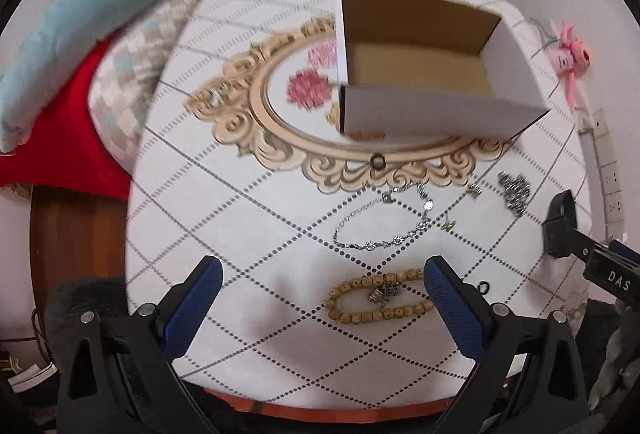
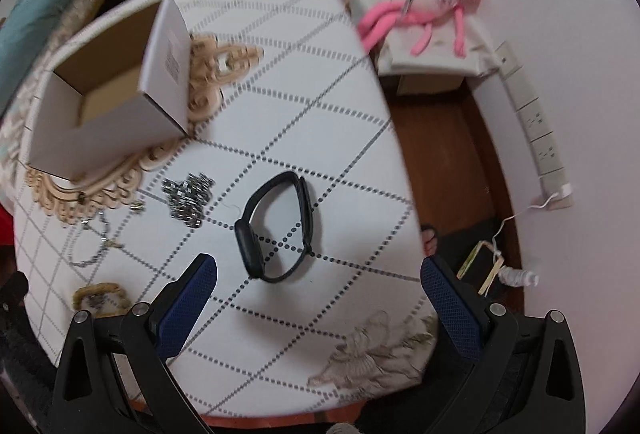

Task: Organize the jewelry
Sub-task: 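Grasp the black watch band with the right tool while the left tool grasps the wooden bead bracelet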

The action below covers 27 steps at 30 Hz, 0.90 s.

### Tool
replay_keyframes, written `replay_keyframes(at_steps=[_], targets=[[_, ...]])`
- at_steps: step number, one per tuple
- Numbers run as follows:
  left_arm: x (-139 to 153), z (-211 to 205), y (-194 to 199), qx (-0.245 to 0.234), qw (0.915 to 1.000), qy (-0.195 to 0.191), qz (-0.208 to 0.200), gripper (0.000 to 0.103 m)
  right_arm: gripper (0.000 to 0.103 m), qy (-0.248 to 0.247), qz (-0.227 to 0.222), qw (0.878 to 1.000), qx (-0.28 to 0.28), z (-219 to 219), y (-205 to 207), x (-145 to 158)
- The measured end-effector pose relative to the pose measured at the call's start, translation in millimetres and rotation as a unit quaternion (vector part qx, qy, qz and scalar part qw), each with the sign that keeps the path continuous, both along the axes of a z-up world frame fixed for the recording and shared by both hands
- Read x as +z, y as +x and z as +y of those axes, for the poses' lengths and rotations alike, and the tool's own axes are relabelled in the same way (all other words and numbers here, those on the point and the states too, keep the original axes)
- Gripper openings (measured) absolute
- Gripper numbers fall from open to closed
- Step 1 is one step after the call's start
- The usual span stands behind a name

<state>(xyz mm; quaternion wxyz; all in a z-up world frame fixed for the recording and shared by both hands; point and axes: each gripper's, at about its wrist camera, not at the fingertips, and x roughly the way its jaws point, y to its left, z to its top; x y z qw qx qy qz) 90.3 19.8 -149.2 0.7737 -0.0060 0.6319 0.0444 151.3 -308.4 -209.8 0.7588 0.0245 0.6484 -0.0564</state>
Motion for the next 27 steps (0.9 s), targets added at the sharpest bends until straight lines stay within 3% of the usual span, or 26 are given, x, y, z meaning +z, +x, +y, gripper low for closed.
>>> replay_keyframes(at_steps=[7, 11, 12, 13, 18, 20, 24, 27], targets=[[-25, 3, 1, 0.004, 0.9993, -0.027, 0.026, 0.097, 0.099, 0.01, 0.025, 1.0, 0.008, 12, 10, -35], [-29, 4, -4, -0.001, 0.9986, -0.043, 0.031, 0.094, 0.07, 0.024, 0.014, 1.0, 0.015, 17, 11, -40], [-29, 5, -6, -0.004, 0.9984, -0.047, 0.031, 0.093, 0.053, 0.023, 0.002, 1.0, 0.018, 18, 11, -38], [-30, 6, -10, -0.006, 0.9982, -0.051, 0.032, 0.093, 0.048, 0.024, -0.003, 1.0, 0.02, 20, 12, -35], [-42, 14, -26, -0.001, 0.9961, -0.07, 0.053, 0.089, 0.046, 0.052, -0.016, 0.998, 0.021, 26, -4, -19], [-52, 14, -32, -0.007, 0.9957, -0.066, 0.064, 0.075, 0.046, 0.065, -0.019, 0.998, 0.018, 29, -16, -13], [-67, 13, -37, -0.012, 0.995, -0.068, 0.072, 0.062, 0.046, 0.074, -0.021, 0.997, 0.013, 37, -37, -6], [-68, 5, -38, -0.036, 0.9967, -0.045, 0.058, 0.024, 0.046, 0.069, -0.019, 0.997, 0.014, 46, -49, -5]])
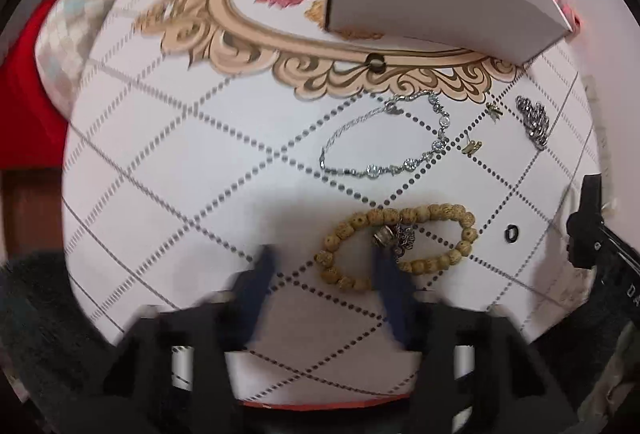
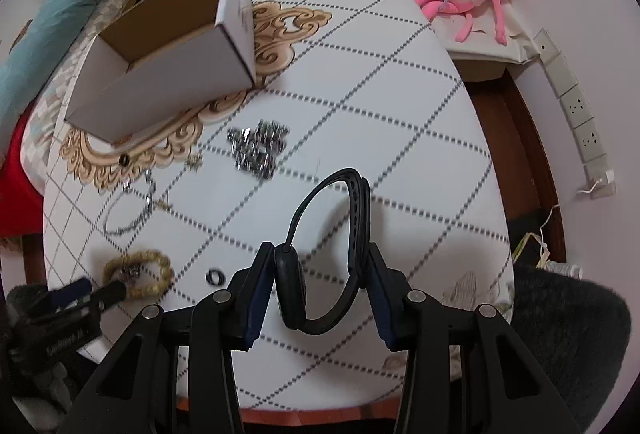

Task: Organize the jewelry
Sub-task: 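Grasp the black watch band with the right tool while the left tool grasps the wooden bead bracelet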

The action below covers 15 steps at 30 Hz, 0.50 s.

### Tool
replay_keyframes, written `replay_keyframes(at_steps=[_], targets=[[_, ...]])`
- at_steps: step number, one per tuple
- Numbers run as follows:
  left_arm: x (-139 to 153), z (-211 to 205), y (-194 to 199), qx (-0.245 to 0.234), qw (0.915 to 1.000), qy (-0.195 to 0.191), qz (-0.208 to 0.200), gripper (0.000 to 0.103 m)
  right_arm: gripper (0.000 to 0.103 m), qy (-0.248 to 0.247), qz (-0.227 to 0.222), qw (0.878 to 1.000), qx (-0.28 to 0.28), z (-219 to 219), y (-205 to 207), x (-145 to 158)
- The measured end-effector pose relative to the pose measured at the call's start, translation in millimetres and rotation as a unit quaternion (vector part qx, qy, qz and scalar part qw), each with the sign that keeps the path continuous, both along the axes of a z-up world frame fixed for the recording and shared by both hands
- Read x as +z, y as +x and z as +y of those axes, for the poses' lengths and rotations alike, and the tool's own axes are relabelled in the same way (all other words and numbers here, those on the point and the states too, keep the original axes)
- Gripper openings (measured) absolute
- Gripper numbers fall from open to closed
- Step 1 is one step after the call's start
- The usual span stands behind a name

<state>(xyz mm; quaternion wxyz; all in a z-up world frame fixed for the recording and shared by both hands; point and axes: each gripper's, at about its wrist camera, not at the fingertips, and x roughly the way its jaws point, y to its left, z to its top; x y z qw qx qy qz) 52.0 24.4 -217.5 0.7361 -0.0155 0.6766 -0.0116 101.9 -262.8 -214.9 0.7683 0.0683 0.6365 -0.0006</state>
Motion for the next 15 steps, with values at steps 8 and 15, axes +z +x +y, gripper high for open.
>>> replay_keyframes(at_steps=[8, 15], targets=[[7, -9, -9, -0.022, 0.9992, -0.018, -0.027, 0.007, 0.045, -0.004, 0.0, 1.0, -0.002, 5, -10, -2], [48, -7, -12, -0.038, 0.9967, -0.051, -0.051, 0.007, 0.045, 0.008, -0.02, 1.0, -0.006, 0, -9, 16]])
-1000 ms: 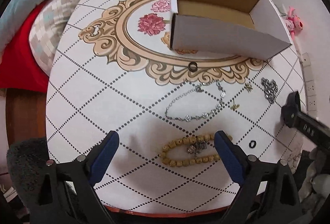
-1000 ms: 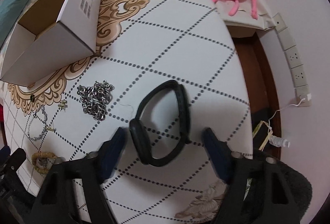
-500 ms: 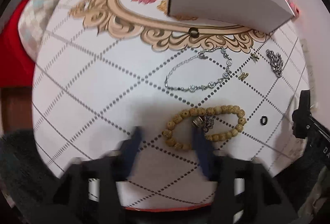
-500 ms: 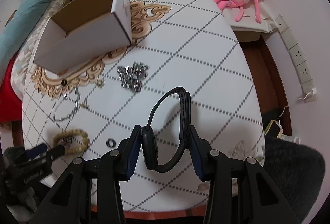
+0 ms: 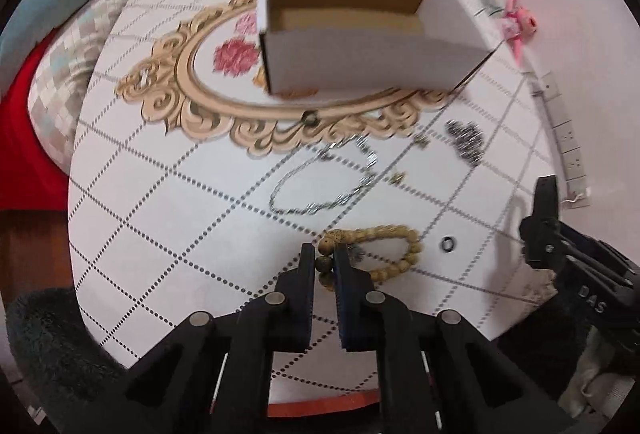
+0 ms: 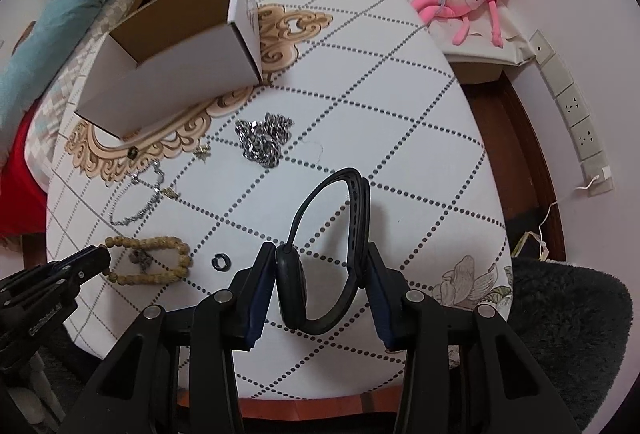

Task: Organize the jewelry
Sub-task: 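Grasp the black watch band with the right tool while the left tool grasps the wooden bead bracelet, then carry band and bead bracelet into the cardboard box and open both tools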

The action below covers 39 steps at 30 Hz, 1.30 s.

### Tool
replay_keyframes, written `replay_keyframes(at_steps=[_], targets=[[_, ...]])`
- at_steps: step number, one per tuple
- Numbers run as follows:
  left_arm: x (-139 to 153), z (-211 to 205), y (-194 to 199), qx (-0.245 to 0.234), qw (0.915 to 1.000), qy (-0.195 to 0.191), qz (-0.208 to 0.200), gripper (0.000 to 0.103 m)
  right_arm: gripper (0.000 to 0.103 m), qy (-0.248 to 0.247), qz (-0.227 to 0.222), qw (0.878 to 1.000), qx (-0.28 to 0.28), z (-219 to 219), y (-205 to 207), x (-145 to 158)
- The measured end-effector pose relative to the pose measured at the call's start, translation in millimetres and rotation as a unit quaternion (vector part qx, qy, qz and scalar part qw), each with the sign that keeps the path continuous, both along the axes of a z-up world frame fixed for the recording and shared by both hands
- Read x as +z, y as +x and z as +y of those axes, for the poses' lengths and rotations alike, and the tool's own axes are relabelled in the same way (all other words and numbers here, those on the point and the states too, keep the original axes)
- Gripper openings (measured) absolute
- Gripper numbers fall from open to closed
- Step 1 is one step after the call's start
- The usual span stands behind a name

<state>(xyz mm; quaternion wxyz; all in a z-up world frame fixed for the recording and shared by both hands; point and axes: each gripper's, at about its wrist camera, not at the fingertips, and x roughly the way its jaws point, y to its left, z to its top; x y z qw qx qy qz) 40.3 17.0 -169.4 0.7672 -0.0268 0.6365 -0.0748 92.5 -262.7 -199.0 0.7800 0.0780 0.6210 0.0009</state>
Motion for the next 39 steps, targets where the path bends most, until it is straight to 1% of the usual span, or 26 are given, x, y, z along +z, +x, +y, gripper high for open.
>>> replay_keyframes(at_steps=[5, 6, 8, 11, 12, 13, 19, 22, 26, 29, 34, 37, 39], targets=[[34, 2, 20, -0.006, 0.9996, -0.016, -0.023, 0.007, 0.044, 0.011, -0.014, 1.0, -0.001, -4, 7, 15], [40, -10, 34, -0.006, 0.9995, -0.017, -0.027, 0.007, 0.044, 0.015, -0.017, 1.0, -0.001, -4, 8, 19], [56, -20, 44, -0.008, 0.9989, -0.024, -0.039, 0.007, 0.044, 0.023, -0.022, 0.999, 0.0, -6, 13, 26], [67, -43, 68, -0.011, 0.9977, -0.029, -0.06, 0.007, 0.043, 0.031, -0.04, 0.999, 0.005, -4, 22, 40], [70, -49, 77, -0.011, 0.9971, -0.03, -0.069, 0.007, 0.043, 0.033, -0.045, 0.998, 0.007, -2, 26, 46], [80, -49, 81, -0.012, 0.9963, -0.034, -0.079, 0.007, 0.043, 0.035, -0.05, 0.998, 0.01, -1, 31, 52], [118, -52, 119, -0.008, 0.9914, -0.049, -0.121, 0.007, 0.043, 0.049, -0.088, 0.995, 0.019, 4, 67, 88], [127, -52, 141, -0.007, 0.9896, -0.048, -0.136, 0.007, 0.043, 0.051, -0.106, 0.993, 0.025, 8, 92, 103], [127, -52, 170, -0.004, 0.9888, -0.048, -0.141, 0.007, 0.043, 0.044, -0.119, 0.991, 0.04, 17, 124, 112], [117, -50, 190, -0.002, 0.9902, -0.047, -0.132, 0.007, 0.043, 0.043, -0.114, 0.991, 0.052, 26, 149, 108], [93, -45, 218, 0.004, 0.9934, -0.049, -0.104, 0.007, 0.043, 0.034, -0.095, 0.992, 0.076, 43, 182, 89], [81, -40, 232, 0.019, 0.9951, -0.053, -0.081, 0.007, 0.045, 0.027, -0.084, 0.991, 0.096, 55, 197, 76], [75, -36, 241, 0.031, 0.9964, -0.037, -0.07, 0.008, 0.05, 0.022, -0.076, 0.991, 0.11, 63, 203, 69]])
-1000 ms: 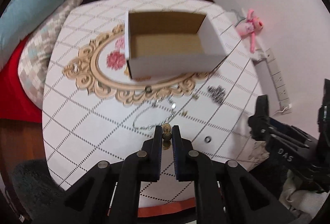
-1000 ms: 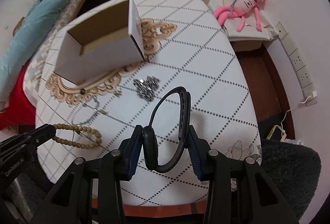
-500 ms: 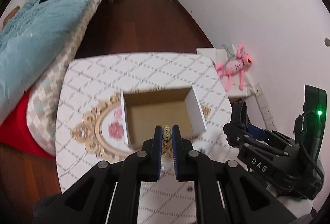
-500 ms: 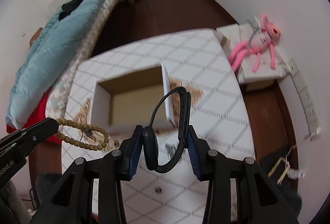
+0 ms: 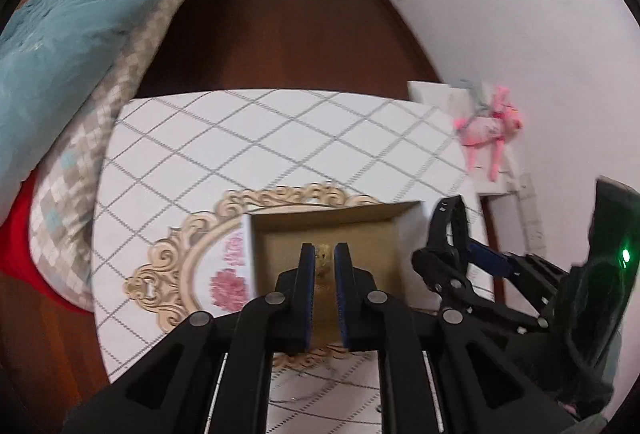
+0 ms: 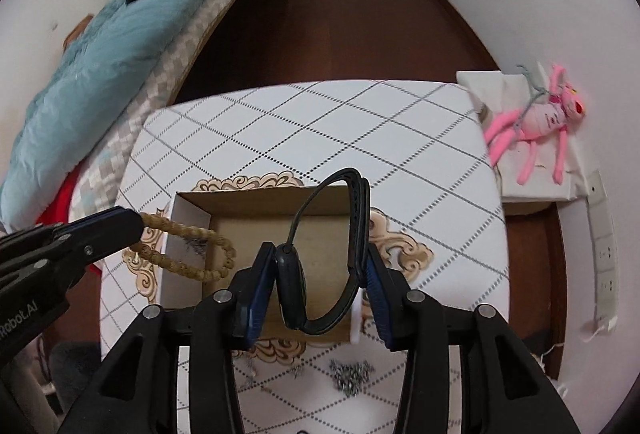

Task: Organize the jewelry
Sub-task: 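Carry band and bead bracelet into the cardboard box and open both tools, then lift both open tools up and away from the box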

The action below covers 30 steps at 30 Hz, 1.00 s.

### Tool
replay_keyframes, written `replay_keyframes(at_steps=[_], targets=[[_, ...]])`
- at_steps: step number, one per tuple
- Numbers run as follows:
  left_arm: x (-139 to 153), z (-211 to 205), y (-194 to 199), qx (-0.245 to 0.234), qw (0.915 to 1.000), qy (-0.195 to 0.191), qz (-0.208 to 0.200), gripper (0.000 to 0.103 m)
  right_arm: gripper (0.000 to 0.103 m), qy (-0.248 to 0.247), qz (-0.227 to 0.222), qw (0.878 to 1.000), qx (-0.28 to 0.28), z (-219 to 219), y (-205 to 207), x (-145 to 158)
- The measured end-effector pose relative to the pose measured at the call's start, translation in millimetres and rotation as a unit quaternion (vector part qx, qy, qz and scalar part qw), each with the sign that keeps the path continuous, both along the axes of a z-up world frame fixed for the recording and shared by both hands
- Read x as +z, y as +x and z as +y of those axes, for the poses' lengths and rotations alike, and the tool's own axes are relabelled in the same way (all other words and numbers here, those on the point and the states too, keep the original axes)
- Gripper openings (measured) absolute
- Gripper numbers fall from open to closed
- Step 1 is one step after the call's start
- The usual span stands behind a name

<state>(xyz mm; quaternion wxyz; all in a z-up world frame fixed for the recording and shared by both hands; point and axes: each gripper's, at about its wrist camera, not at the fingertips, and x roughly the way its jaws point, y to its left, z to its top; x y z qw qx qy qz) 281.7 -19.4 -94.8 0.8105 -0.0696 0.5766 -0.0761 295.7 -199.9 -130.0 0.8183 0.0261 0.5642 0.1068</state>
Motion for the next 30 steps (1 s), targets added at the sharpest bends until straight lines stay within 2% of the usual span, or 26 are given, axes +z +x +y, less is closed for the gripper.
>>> replay_keyframes(at_steps=[1, 3, 4, 5, 7, 8, 10, 12, 14, 15, 16, 17, 23, 30], targets=[[-1, 1, 4, 0.001, 1.0, 0.003, 0.002, 0.009, 0.051, -0.01, 0.005, 1.0, 0.008, 6, 6, -5], [-3, 3, 9, 0.007, 0.9998, 0.018, 0.002, 0.019, 0.056, -0.024, 0.018, 0.999, 0.02, 13, 13, -14], [-2, 4, 10, 0.009, 0.9998, 0.019, -0.001, 0.031, 0.061, -0.031, 0.024, 0.999, 0.022, 15, 16, -18], [0, 7, 11, 0.013, 0.9997, 0.022, -0.006, 0.046, 0.072, -0.034, 0.027, 0.999, 0.021, 15, 17, -19], [2, 12, 8, 0.021, 0.999, 0.035, -0.016, 0.066, 0.077, -0.037, 0.027, 0.999, 0.018, 13, 17, -19], [3, 14, 7, 0.025, 0.9986, 0.042, -0.02, 0.072, 0.078, -0.039, 0.024, 0.999, 0.016, 12, 16, -16], [2, 19, 3, 0.028, 0.9979, 0.053, -0.022, 0.073, 0.087, -0.041, 0.018, 0.999, 0.011, 9, 12, -12], [-1, 22, -1, 0.032, 0.997, 0.066, -0.026, 0.075, 0.09, -0.043, 0.015, 0.999, 0.002, 3, 8, -9], [-7, 27, -8, 0.038, 0.9951, 0.087, -0.028, 0.092, 0.094, -0.054, 0.01, 0.998, -0.003, -1, 1, -7], [-10, 28, -12, 0.04, 0.9946, 0.09, -0.032, 0.093, 0.1, -0.06, 0.008, 0.998, -0.005, -2, -2, -7], [-15, 31, -18, 0.044, 0.9941, 0.093, -0.035, 0.096, 0.102, -0.066, 0.007, 0.998, -0.008, -3, -5, -8], [-18, 31, -20, 0.046, 0.9939, 0.095, -0.034, 0.103, 0.102, -0.071, 0.007, 0.997, -0.01, -5, -8, -9], [-42, 27, -39, 0.046, 0.9935, 0.102, -0.021, 0.103, 0.102, -0.09, 0.014, 0.996, -0.015, -6, -24, -27], [-45, 19, -53, 0.045, 0.993, 0.106, -0.024, 0.103, 0.102, -0.093, 0.009, 0.995, -0.026, -8, -37, -29]])
